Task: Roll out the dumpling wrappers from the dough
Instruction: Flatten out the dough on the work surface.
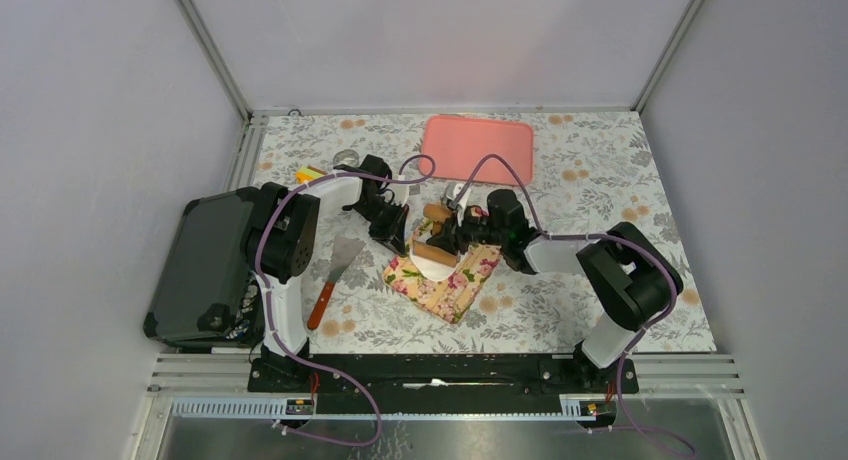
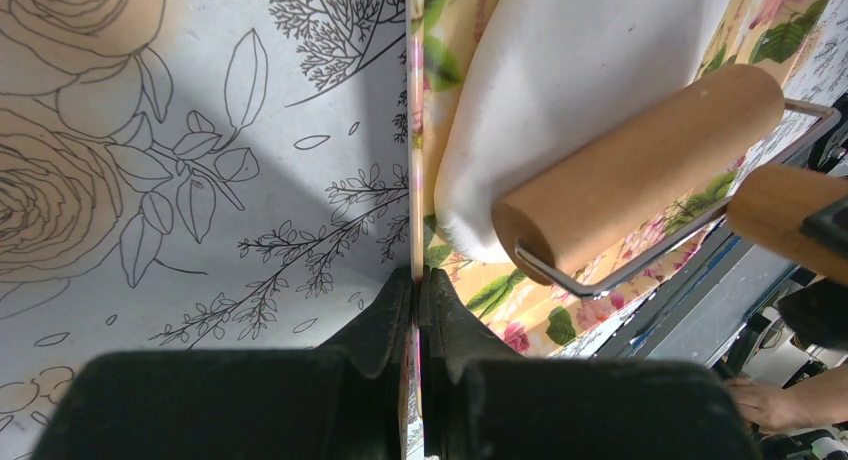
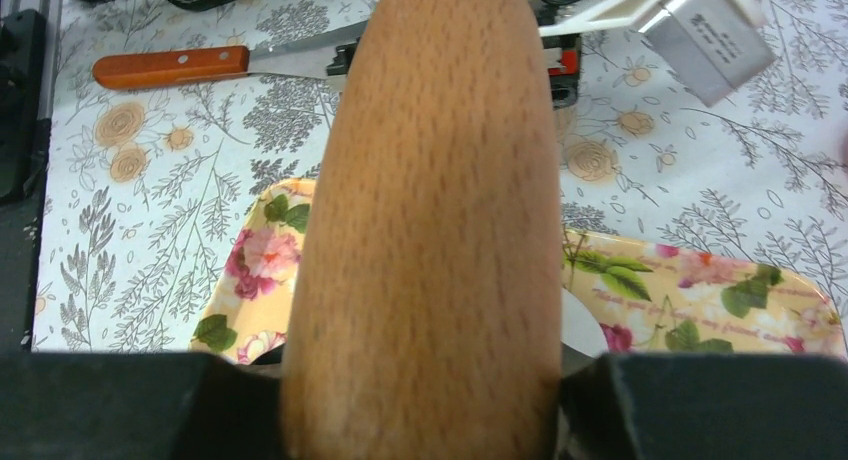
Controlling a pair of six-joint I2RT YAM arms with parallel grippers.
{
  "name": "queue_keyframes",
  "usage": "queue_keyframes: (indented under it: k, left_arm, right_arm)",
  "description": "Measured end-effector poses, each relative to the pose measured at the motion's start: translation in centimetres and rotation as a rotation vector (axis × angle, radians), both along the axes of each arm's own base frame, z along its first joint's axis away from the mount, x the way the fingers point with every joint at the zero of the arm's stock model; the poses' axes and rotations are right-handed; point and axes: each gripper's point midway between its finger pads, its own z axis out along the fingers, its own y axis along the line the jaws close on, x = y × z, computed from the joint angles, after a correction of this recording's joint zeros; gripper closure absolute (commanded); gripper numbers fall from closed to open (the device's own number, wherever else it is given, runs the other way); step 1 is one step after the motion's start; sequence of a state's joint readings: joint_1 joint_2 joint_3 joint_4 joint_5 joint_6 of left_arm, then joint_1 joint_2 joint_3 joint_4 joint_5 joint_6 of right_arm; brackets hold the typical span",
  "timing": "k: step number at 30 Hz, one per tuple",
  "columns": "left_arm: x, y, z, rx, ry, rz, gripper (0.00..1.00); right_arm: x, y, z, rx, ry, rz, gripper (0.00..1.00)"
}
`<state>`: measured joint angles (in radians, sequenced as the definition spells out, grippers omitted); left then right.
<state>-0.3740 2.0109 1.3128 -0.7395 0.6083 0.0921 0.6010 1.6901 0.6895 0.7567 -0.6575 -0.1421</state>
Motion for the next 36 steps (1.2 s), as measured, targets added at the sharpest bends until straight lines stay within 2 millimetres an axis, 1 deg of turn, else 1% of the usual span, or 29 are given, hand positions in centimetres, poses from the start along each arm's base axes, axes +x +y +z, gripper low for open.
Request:
queue_keyframes:
  k: [4,13,22,25,27,30,33,35,36]
  left_arm:
    - [0.0,0.0,0.0,0.000,0.000,0.000,1.00]
    - [0.0,0.0,0.0,0.000,0.000,0.000,1.00]
    - [0.0,0.0,0.0,0.000,0.000,0.000,1.00]
    - [0.0,0.0,0.0,0.000,0.000,0.000,1.00]
    - [0.0,0.0,0.0,0.000,0.000,0.001,1.00]
    - [0.0,0.0,0.0,0.000,0.000,0.001,1.00]
    - [0.0,0.0,0.0,0.000,0.000,0.001,1.00]
    - [0.0,0.0,0.0,0.000,0.000,0.001,1.00]
    - [0.0,0.0,0.0,0.000,0.000,0.001,1.00]
  right_arm:
    - [-0.9,0.5,-0.1,-0.016,-0.021,0.040,1.00]
    - [-2.6,0.9,-0.5,-0.026,-0.031,0.109,1.00]
    - [-5.7,1.4,-0.8,-0.018,0.004,0.236,1.00]
    - [-6.4,1.4,-1.0,-0.020,0.017,0.265,1.00]
    - [-7.3,1.3,-1.2,-0.021,0.043,0.293,1.00]
    - [-7.8,1.3,-0.9,-0.011,0.073,0.301,1.00]
    - [-7.8,0.9,-0.7,0.007,0.179,0.261,1.00]
    - [-7.0,0.3,-0.2,0.037,0.269,0.204,1.00]
    - [-6.2,-0.1,0.3,0.065,0.304,0.166,1.00]
